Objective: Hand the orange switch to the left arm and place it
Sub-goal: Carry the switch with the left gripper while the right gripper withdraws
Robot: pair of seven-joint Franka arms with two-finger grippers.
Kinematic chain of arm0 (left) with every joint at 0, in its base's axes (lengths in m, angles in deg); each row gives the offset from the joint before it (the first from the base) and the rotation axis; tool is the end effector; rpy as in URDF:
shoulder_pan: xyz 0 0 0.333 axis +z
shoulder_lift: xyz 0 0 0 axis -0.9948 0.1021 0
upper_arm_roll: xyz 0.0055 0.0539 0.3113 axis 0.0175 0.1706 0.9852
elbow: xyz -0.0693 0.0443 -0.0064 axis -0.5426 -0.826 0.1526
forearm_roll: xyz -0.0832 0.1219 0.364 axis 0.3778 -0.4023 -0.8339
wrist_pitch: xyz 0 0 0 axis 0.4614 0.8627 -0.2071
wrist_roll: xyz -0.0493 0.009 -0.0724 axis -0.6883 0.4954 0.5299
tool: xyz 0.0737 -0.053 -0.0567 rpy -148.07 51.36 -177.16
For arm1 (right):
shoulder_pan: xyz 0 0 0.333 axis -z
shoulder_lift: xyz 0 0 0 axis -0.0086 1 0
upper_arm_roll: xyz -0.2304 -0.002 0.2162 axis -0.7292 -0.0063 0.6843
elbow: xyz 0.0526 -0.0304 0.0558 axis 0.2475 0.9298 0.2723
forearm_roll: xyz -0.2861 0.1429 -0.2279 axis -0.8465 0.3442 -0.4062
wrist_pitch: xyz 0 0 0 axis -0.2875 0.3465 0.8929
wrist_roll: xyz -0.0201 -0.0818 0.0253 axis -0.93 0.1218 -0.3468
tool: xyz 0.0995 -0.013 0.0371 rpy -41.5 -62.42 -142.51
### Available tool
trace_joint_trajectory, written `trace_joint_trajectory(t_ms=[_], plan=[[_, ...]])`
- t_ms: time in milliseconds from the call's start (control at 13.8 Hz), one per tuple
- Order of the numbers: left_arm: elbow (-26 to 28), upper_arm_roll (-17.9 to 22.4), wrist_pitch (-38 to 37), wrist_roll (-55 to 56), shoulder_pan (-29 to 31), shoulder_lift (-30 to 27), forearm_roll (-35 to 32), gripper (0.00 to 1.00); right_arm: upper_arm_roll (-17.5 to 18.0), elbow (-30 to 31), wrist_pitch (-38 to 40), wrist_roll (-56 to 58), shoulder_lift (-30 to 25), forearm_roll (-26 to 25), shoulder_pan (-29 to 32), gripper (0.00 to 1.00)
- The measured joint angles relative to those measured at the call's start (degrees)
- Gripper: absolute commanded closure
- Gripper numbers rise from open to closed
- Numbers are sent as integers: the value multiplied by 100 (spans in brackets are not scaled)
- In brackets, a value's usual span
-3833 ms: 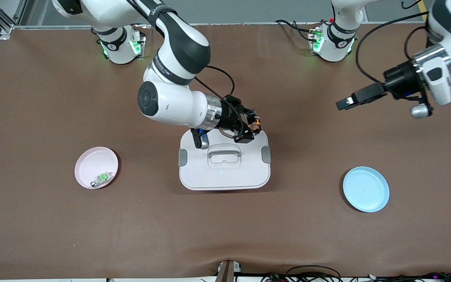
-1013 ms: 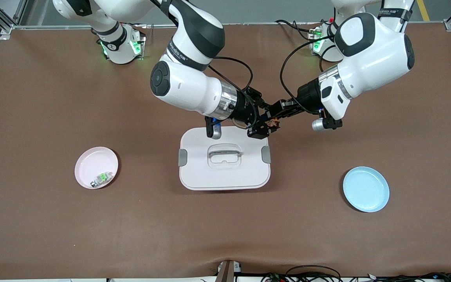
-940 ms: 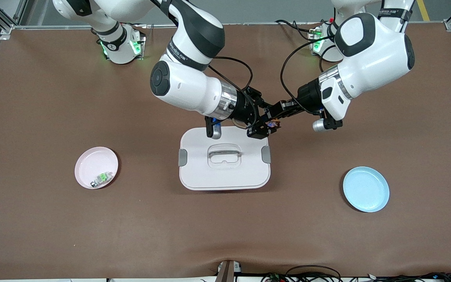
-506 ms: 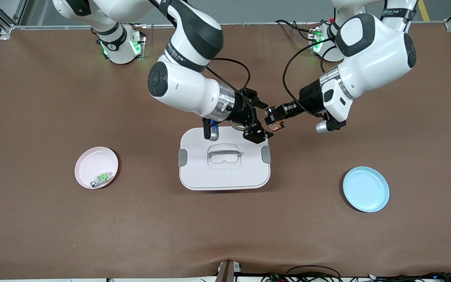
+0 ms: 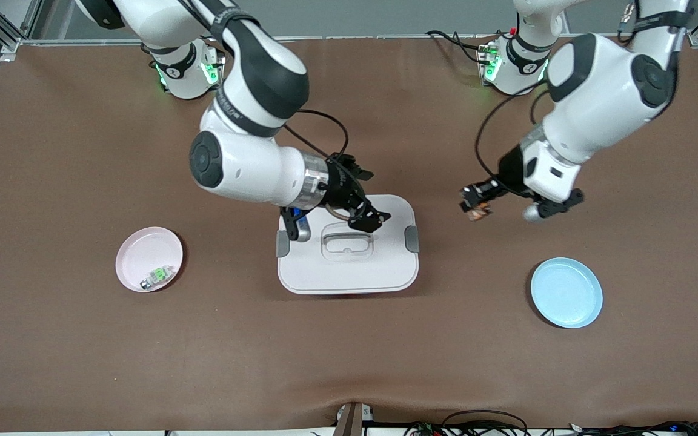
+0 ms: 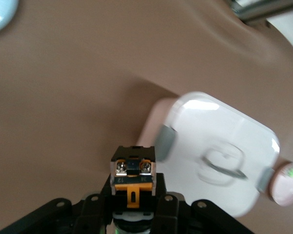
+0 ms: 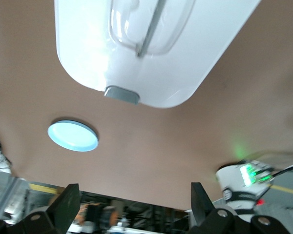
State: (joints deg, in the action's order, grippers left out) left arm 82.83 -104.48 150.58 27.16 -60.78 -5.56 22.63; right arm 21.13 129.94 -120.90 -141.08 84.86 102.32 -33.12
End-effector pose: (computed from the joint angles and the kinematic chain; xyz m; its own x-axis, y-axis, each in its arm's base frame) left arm 0.5614 -0.1876 0.4766 0.8988 0.4352 -0.0526 0.4255 -0.8371 0.3438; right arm 0.6069 0.4567 0.4890 0.3651 -0.6639 -0.6526 -0.9126 -0.3936 -0.1101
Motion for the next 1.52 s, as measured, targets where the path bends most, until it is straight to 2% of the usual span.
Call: trace_joint_trajectory(t_ms=[289,651,868,1013,1157,1374,1519], plan=[[-8,22,-172,1,809,135,-780,100,-5,-91,944,1627,-225,-834,246,0],[-348,50,-171,609,1638,446,-839,100,-51,-98,2188,4329,-536,-1455,923,0],[-605,169,-172,1924,1944,691,-1089,100,-55,-100,2612,6374,-733,-2241,1502,0],[-737,243,-173,3111,1941,933,-1610,100,-54,-102,2825,7616,-862,-2968,1778,0],[-868,239,-172,4270,1841,1306,-2257,100,-58,-104,2883,8595,-999,-3485,2022,0],[-1120,235,-167,5969,1519,2007,-3345,100,-59,-106,2968,9323,-1226,-4055,2387,0],[-1254,234,-167,6592,1435,2417,-3924,100,-60,-108,2989,9383,-1383,-4250,2554,0]])
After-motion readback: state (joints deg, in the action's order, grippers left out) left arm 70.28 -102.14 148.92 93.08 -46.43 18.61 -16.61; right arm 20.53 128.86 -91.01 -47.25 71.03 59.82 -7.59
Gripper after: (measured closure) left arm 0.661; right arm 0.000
